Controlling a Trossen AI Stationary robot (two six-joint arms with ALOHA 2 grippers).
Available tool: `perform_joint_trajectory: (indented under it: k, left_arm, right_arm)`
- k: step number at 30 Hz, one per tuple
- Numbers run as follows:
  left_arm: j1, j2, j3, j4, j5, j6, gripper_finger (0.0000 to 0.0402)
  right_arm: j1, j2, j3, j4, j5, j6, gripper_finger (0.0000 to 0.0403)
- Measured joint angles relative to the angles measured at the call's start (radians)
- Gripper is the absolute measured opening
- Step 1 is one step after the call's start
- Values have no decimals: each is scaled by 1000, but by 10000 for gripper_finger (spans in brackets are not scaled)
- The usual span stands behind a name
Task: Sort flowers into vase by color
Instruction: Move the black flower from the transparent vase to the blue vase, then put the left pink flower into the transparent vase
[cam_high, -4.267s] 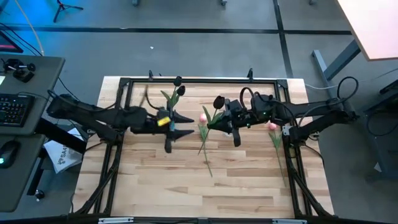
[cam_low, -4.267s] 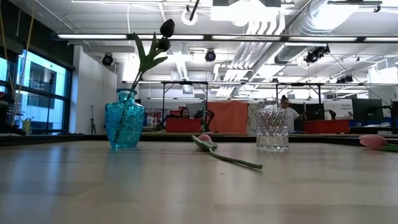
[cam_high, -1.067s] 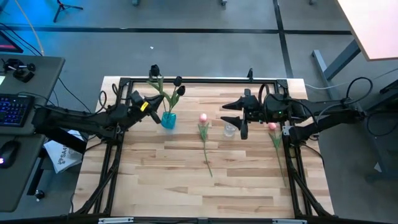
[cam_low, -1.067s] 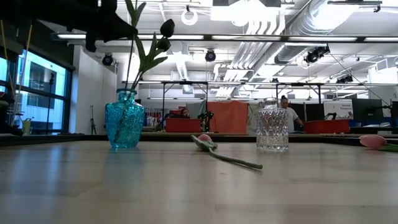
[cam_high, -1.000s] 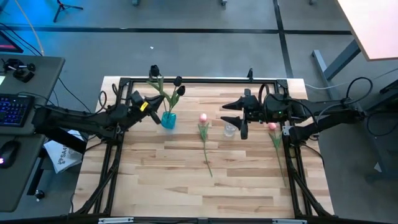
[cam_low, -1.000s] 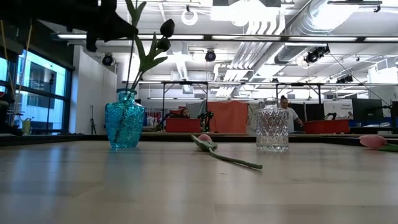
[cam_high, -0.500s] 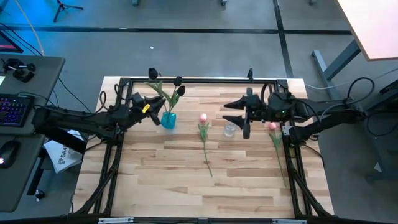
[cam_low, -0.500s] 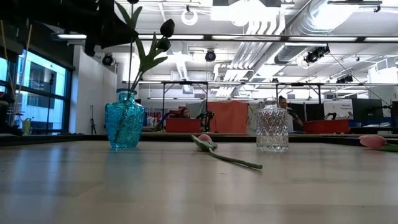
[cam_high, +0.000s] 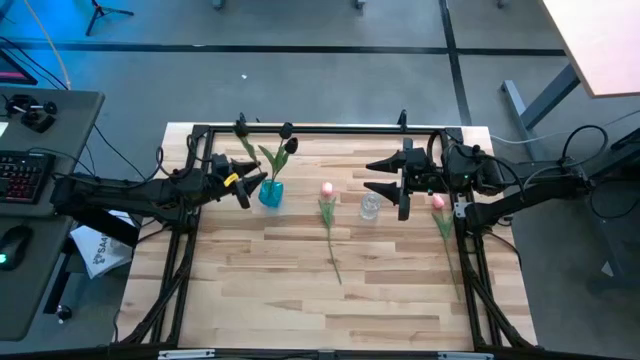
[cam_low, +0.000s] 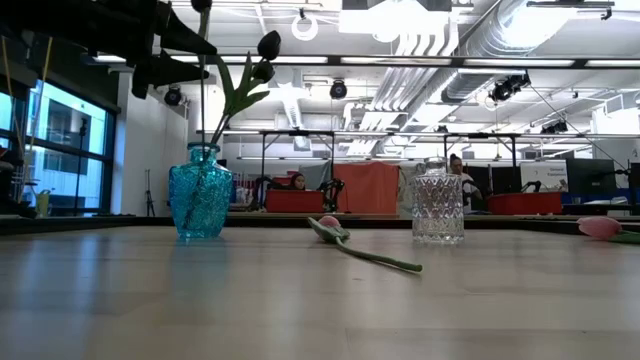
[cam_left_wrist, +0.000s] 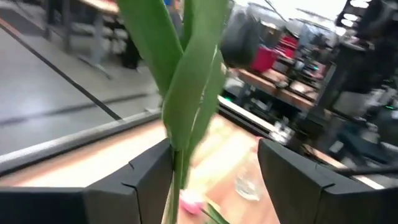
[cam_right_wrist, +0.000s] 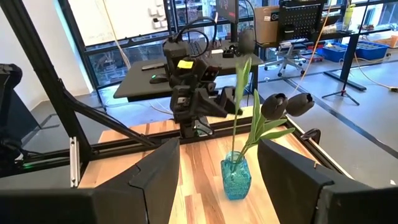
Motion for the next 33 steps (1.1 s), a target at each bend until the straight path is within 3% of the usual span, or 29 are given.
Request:
perform_joint_trajectory:
  k: [5, 14, 23, 26, 29, 33]
  left_arm:
    - [-15, 49, 0, 9, 75, -18, 223]
    - [-47, 44, 4, 2, 34, 42, 223]
    - [-47, -49, 231, -167, -14, 218, 223]
    - [-47, -46, 301, -167, -14, 248, 223]
    - [-55, -31, 339, -165, 3, 247, 223]
    - [-77, -5, 343, -164, 12, 244, 223]
  right_arm:
    - [0, 0, 0, 1, 0, 0, 211]
    - [0, 0, 0, 7, 0, -1, 211]
    - [0, 0, 0, -30, 1, 9, 211]
    - [-2, 0, 0, -150, 19, 126, 211]
    - [-5, 18, -4, -390, 13, 317, 211]
    - [23, 34, -100, -573, -74, 571, 211]
